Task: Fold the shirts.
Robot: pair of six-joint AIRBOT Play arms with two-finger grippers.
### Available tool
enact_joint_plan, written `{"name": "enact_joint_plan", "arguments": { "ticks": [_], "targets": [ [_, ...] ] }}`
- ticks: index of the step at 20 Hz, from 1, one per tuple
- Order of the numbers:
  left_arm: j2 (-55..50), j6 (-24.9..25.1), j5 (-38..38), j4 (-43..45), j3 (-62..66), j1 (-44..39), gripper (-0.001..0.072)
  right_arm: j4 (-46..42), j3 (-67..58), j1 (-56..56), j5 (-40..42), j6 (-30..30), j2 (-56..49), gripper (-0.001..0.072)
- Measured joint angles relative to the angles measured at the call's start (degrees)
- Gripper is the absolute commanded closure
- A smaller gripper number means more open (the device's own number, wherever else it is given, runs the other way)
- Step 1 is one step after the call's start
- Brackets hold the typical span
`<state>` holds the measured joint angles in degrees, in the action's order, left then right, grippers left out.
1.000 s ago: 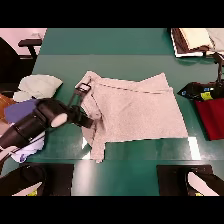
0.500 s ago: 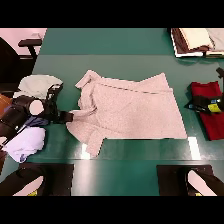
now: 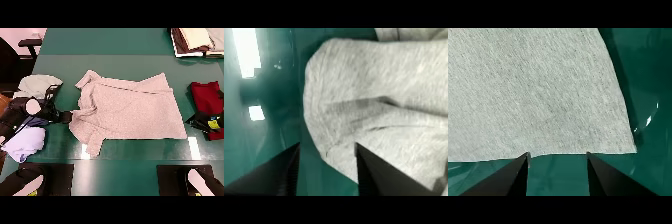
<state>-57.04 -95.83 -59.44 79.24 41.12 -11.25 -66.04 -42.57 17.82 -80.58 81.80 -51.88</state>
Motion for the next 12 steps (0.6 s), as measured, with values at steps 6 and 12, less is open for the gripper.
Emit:
{"name": "enact_joint_plan", "arguments": {
  "ticks": [6, 12],
  "targets": [
    [1.3, 0.2, -1.8, -5.3, -4.9, 0.1, 0.034, 6.9, 0.8, 0.4, -0.2, -2.2, 0.1, 0.03],
    [1.6, -0.1, 3.3, -8.6, -9.1, 0.1, 0.034, 10.2, 0.9, 0.5, 0.7, -3.3, 0.2, 0.03]
  ]
}}
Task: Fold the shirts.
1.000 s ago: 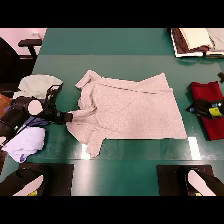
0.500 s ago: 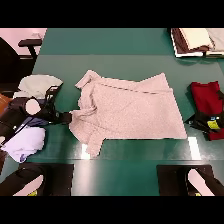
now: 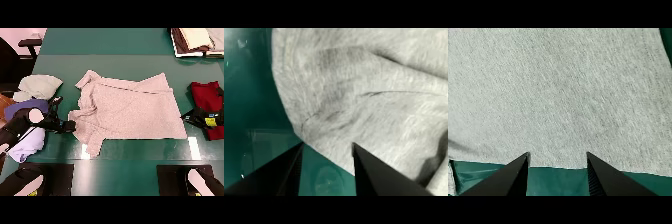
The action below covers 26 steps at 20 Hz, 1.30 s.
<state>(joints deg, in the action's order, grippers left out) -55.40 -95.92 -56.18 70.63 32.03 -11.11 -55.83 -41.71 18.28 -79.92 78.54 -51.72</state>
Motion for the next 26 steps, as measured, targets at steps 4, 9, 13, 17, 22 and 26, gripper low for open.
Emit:
{"name": "enact_joint_plan", "arguments": {
  "ticks": [4, 9, 13, 17, 22, 26],
  "targets": [
    [-0.2, -0.5, 2.5, 0.4, -0.6, 0.0, 0.0341, 0.6, 0.0, 0.0, 0.2, -0.3, 0.0, 0.03],
    [-1.6, -1.4, 6.3, -1.6, -0.7, 0.0, 0.057, 0.8, 0.0, 0.0, 0.2, -0.6, 0.0, 0.03],
    [-2.2, -1.2, 7.7, -3.8, -0.3, 0.0, 0.0686, -0.5, 0.1, 0.2, -0.5, -1.0, 0.0, 0.03],
    [-0.6, -0.4, 6.2, -4.6, 2.4, 0.0, 0.0686, -7.5, 2.9, 3.0, -1.8, -0.9, 0.0, 0.0204],
    [2.2, 0.9, 5.6, -4.6, 5.8, 0.0, 0.0686, -11.5, 10.8, 11.3, -0.4, -0.2, 0.0, 0.0202],
    [2.8, 1.3, 5.5, -4.6, 6.7, 0.0, 0.0685, -10.1, 14.6, 13.9, 3.0, -0.2, -1.4, 0.0212]
  ]
}}
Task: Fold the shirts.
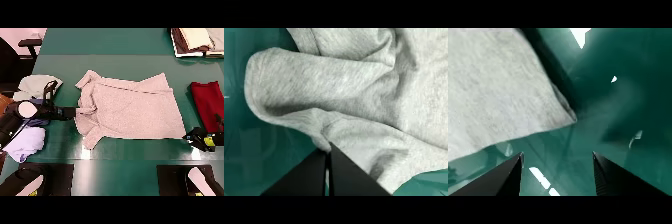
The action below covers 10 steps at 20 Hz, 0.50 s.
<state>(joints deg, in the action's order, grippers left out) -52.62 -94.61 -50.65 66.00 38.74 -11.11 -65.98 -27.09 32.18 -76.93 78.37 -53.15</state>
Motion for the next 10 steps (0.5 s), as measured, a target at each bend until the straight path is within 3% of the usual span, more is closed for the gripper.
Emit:
{"name": "enact_joint_plan", "arguments": {
  "ticks": [3, 4, 6, 7, 10],
  "targets": [
    [0.2, 0.3, -0.4, 0.0, 0.2, 0.0, 0.0685, 5.2, 0.8, 0.7, 2.6, 0.1, -3.8, 0.0335],
    [0.2, 0.5, -0.5, 0.0, 0.3, 0.0, 0.0685, 7.0, 0.9, 0.7, 4.1, -0.1, -5.3, 0.0488],
    [0.2, 1.1, -0.7, 0.0, 0.4, 0.0, 0.0686, 10.5, 1.2, 0.8, 7.0, -1.8, -8.0, 0.0654],
    [0.2, 1.4, -0.9, 0.0, 0.6, 0.0, 0.0686, 12.2, 1.1, 0.9, 8.2, -3.1, -9.0, 0.0699],
    [0.3, 1.7, -1.3, 0.0, 3.1, 0.0, 0.0686, 14.3, -1.1, -0.5, 10.4, -5.8, -9.5, 0.07]
  ]
}}
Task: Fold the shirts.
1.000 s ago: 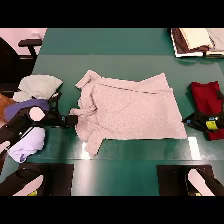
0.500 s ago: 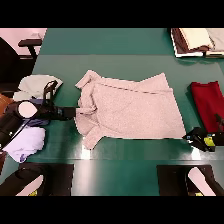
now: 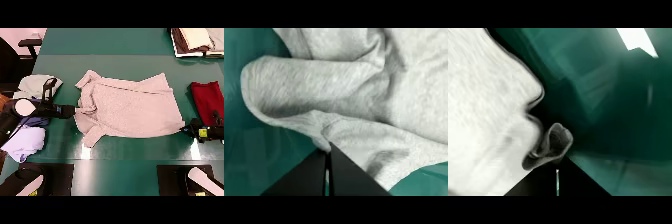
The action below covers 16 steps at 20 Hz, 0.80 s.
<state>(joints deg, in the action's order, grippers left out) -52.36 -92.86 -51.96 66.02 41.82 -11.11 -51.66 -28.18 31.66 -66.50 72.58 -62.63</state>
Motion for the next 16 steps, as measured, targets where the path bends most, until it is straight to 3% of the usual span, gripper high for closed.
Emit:
{"name": "enact_joint_plan", "arguments": {
  "ticks": [5, 12, 16],
  "targets": [
    [0.0, 0.3, -3.0, 2.1, 15.0, 0.0, 0.0686, 2.9, -12.9, -7.6, -1.9, -1.6, 8.2, 0.0699],
    [0.1, 0.9, -11.0, 8.5, 55.0, 0.0, 0.0687, 3.1, -45.1, -15.1, -3.3, 0.7, 19.8, 0.07],
    [0.8, 1.2, -13.5, 9.7, 75.0, 0.0, 0.0687, -2.1, -64.4, -15.9, -6.1, 3.8, 20.6, 0.07]
  ]
}}
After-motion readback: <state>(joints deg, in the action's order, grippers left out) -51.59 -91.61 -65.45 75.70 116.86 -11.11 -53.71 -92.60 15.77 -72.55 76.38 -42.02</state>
